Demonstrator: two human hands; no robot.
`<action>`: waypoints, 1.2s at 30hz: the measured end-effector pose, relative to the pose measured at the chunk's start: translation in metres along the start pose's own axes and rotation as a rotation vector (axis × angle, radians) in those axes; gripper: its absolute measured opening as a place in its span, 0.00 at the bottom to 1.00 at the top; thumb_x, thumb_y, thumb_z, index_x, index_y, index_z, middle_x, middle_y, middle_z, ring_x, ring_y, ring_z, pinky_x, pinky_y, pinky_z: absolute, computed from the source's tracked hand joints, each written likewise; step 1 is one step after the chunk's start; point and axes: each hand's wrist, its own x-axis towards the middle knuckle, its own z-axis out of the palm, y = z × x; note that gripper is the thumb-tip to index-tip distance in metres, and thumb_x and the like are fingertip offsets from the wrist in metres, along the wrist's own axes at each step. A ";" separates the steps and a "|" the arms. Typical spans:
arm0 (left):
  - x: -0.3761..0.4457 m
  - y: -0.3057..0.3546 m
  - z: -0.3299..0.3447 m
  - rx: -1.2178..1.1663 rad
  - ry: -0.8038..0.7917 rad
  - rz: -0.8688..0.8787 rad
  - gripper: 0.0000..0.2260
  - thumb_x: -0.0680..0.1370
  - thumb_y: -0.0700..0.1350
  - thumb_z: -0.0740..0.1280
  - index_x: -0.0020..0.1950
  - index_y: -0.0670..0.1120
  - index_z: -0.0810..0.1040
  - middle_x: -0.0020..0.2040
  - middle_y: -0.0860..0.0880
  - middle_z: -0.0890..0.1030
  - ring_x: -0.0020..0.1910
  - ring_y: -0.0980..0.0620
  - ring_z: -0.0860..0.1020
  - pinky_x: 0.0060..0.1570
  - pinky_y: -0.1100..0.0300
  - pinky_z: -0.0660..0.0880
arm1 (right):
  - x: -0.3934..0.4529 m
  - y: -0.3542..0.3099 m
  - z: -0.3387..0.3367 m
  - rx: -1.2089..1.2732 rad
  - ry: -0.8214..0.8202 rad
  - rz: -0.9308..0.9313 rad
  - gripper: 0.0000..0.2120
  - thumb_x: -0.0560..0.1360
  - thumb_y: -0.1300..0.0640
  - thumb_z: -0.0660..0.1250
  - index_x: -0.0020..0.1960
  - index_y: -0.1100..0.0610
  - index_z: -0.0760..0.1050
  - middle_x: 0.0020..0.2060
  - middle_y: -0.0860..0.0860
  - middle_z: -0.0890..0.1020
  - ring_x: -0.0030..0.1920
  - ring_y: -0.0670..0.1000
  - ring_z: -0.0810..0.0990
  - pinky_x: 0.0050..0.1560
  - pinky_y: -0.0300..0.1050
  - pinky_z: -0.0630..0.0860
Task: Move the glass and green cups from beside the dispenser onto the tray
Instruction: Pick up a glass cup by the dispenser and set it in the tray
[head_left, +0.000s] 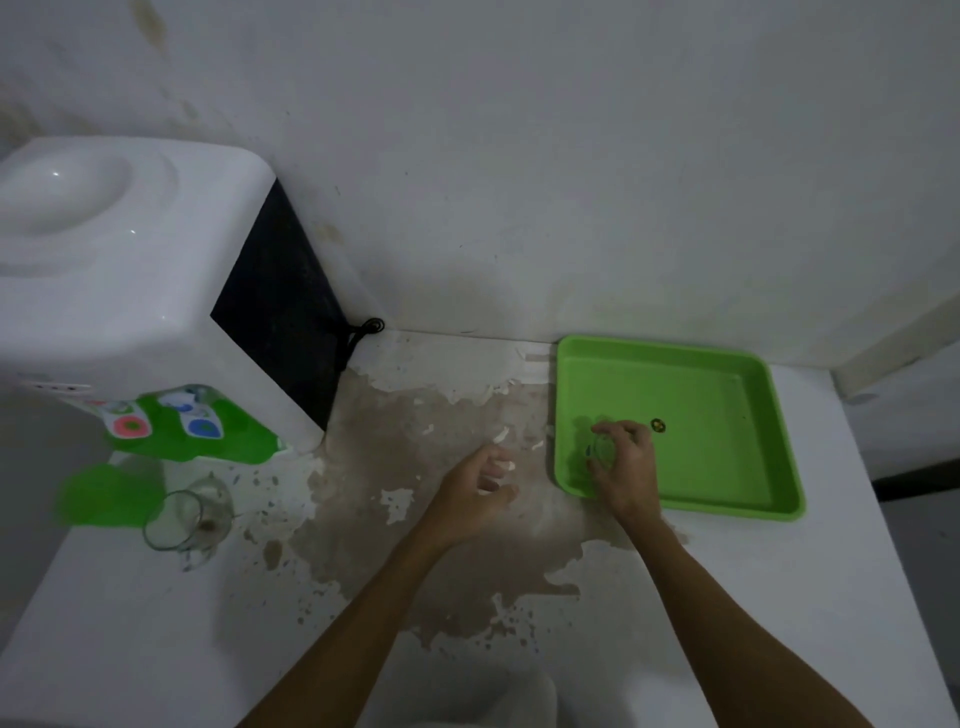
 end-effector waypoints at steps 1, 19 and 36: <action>0.001 -0.001 0.000 0.006 0.007 -0.002 0.15 0.76 0.40 0.72 0.62 0.47 0.79 0.57 0.43 0.79 0.49 0.52 0.78 0.42 0.75 0.74 | 0.000 0.001 -0.001 -0.002 -0.016 0.006 0.23 0.68 0.69 0.74 0.61 0.60 0.78 0.65 0.62 0.72 0.66 0.63 0.72 0.70 0.55 0.70; -0.044 -0.040 -0.072 -0.088 0.339 -0.030 0.10 0.77 0.42 0.72 0.44 0.59 0.81 0.44 0.57 0.83 0.41 0.68 0.79 0.41 0.75 0.74 | -0.051 -0.069 0.047 0.174 -0.130 -0.186 0.07 0.72 0.64 0.68 0.49 0.59 0.80 0.41 0.55 0.82 0.41 0.55 0.79 0.43 0.50 0.78; -0.137 -0.112 -0.188 0.298 1.055 -0.194 0.14 0.70 0.39 0.75 0.54 0.47 0.78 0.53 0.43 0.72 0.52 0.42 0.74 0.52 0.51 0.76 | -0.110 -0.198 0.140 0.262 -0.579 -0.272 0.07 0.72 0.61 0.68 0.50 0.58 0.81 0.35 0.52 0.81 0.34 0.51 0.77 0.38 0.43 0.73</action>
